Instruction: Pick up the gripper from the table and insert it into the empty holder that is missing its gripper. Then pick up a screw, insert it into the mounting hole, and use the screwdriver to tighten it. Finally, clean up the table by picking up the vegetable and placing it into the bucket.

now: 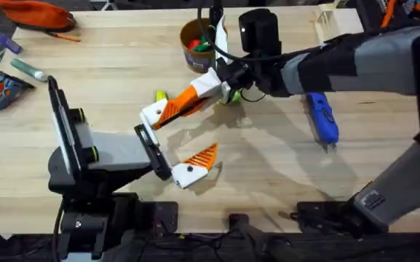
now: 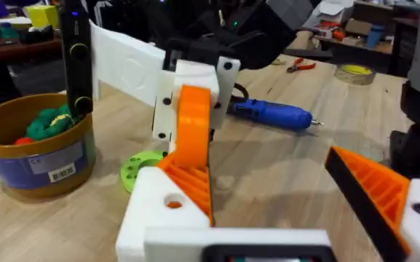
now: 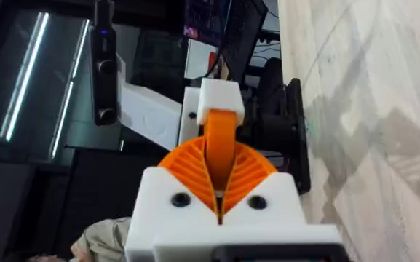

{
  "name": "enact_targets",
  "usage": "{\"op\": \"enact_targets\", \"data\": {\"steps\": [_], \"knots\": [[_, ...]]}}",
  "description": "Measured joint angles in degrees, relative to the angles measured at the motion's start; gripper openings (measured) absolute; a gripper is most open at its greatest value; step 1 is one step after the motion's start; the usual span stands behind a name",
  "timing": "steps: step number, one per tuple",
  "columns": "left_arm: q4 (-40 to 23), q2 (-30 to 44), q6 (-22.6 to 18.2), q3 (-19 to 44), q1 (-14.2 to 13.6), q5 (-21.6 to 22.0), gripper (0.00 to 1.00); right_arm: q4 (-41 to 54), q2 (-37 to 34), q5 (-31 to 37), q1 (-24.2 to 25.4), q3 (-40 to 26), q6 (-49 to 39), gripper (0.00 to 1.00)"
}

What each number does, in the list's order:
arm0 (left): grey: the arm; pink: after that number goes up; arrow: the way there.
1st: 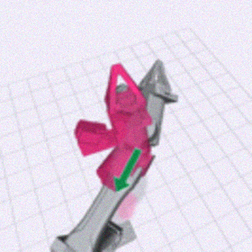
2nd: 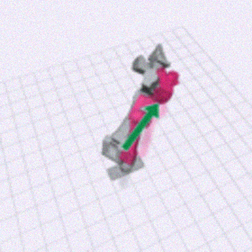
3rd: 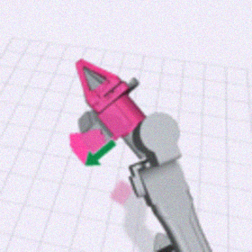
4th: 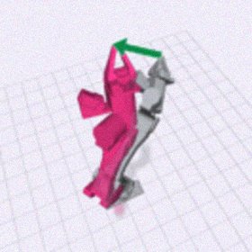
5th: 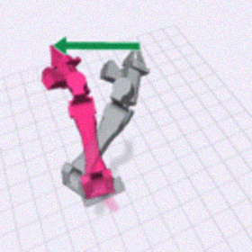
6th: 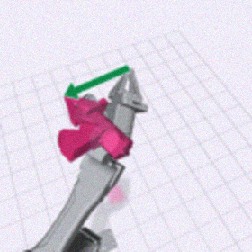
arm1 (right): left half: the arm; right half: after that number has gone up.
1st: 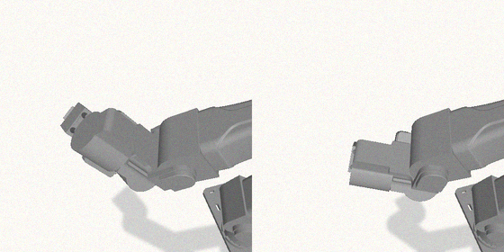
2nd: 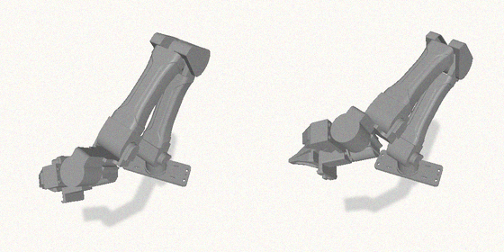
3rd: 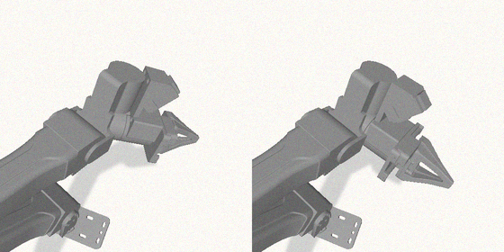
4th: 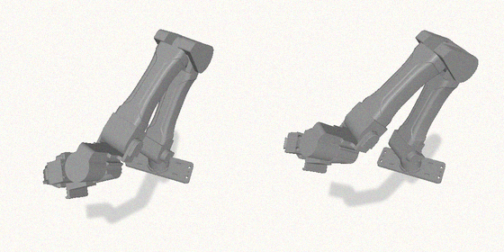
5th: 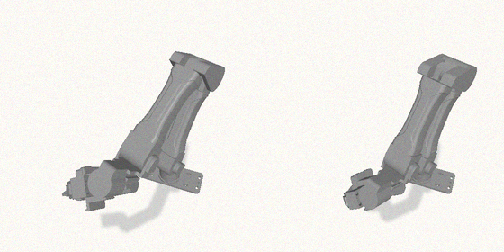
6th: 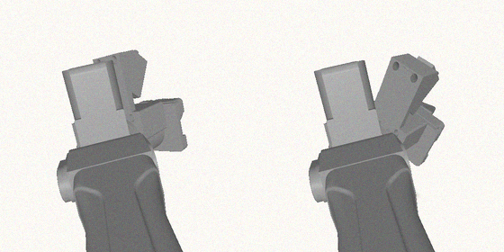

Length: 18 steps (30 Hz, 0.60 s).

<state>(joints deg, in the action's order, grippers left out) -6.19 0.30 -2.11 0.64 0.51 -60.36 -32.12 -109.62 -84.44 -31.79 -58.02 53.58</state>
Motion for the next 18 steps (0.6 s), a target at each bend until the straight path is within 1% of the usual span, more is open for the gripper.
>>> {"op": "enact_targets", "data": {"steps": [18], "knots": [[0.02,0.00,0.01,0.00,0.00,0.09,0.986,0.00,0.00,0.39,0.58,-0.02,0.02,0.008]]}}
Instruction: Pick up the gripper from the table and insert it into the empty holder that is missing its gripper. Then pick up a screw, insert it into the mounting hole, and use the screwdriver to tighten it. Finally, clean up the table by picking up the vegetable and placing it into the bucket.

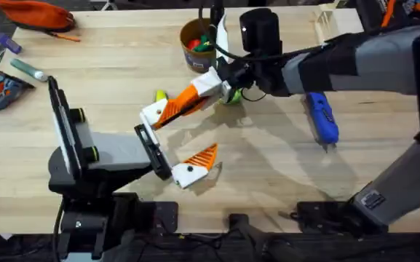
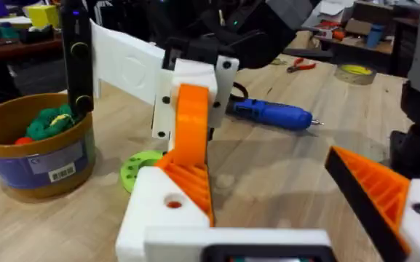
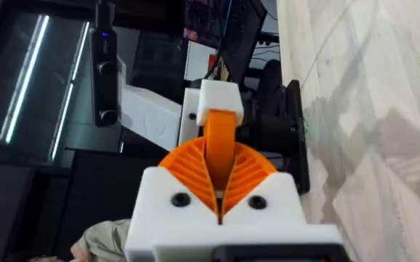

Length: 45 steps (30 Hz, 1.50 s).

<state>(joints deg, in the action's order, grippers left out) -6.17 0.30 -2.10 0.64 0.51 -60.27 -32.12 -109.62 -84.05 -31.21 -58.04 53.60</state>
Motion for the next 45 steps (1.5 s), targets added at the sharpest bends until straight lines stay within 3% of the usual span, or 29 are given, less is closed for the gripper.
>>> {"op": "enact_targets", "data": {"steps": [45], "knots": [[0.04,0.01,0.04,0.00,0.04,0.52,0.985,-0.02,0.00,1.22,-0.76,0.00,2.11,0.008]]}}
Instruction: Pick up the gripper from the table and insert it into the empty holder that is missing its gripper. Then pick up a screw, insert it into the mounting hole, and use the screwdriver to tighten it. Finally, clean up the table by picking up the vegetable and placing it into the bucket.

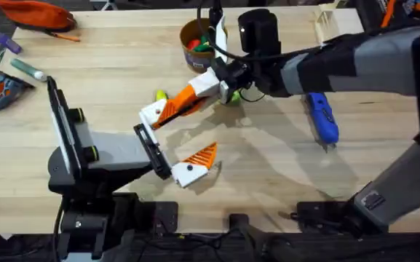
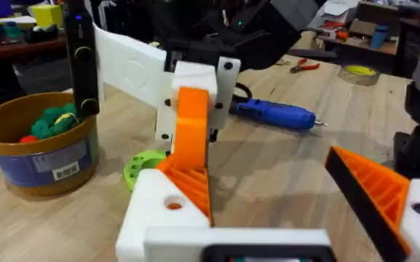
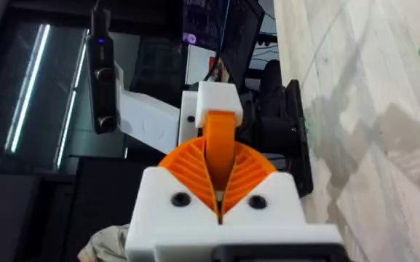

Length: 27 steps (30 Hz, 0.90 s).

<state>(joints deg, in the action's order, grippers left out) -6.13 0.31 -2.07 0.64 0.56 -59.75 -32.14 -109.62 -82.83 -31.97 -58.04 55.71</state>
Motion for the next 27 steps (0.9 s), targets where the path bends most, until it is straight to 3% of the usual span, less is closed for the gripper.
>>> {"op": "enact_targets", "data": {"steps": [11,16,27], "knots": [[0.02,0.01,0.00,0.00,0.00,0.06,0.986,-1.03,0.00,0.04,-0.09,0.00,1.55,0.008],[0.28,-0.05,-0.90,0.02,0.13,1.57,0.985,-12.79,-0.33,1.66,-0.50,1.60,7.63,0.008],[0.27,-0.05,-0.71,0.02,0.13,1.83,0.985,-13.14,-0.50,2.25,-0.61,1.75,11.90,0.008]]}}
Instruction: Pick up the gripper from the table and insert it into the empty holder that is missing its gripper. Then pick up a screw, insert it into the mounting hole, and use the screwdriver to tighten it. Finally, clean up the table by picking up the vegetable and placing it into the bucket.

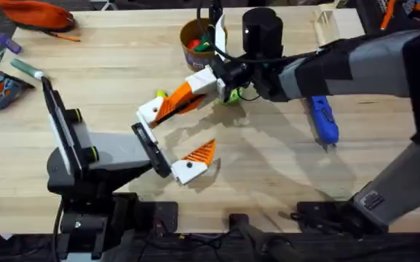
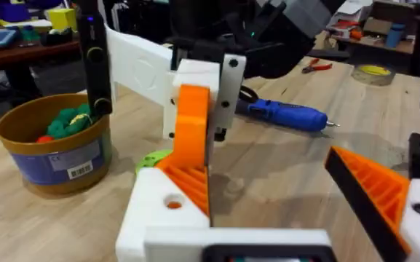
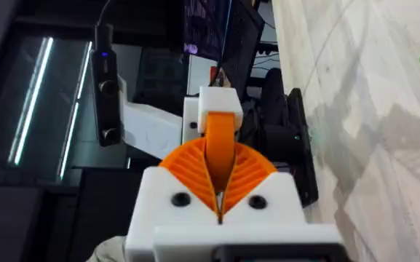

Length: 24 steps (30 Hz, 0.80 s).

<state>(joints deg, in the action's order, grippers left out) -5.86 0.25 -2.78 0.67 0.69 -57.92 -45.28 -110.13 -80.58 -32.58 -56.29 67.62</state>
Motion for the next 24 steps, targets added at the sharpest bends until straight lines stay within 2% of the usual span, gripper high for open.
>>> {"op": "enact_targets", "data": {"steps": [24], "knots": [[-0.03,0.00,0.71,0.00,0.00,0.14,0.986,-0.12,-0.63,-0.02,-0.09,0.00,1.03,0.008]]}}
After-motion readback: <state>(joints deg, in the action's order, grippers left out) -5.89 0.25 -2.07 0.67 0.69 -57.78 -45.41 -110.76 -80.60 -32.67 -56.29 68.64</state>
